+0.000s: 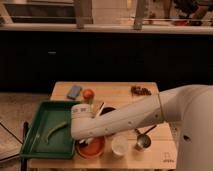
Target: Wipe red bowl with brush
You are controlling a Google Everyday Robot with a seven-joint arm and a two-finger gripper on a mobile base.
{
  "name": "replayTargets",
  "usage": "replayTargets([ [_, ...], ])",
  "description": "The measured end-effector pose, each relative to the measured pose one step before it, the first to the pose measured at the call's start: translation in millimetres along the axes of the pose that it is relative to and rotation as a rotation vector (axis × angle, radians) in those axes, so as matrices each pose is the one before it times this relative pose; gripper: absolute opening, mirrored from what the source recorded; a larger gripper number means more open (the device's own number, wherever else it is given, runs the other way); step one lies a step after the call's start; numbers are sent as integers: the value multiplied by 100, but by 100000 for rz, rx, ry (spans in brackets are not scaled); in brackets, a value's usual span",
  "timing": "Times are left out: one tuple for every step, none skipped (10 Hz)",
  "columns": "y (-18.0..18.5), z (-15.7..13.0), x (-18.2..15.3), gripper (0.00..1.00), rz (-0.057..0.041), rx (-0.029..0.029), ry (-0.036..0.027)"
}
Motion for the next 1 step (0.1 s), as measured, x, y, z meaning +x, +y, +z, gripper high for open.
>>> replayTargets([
  [-652, -466, -517, 1, -2245, 2121, -1390],
])
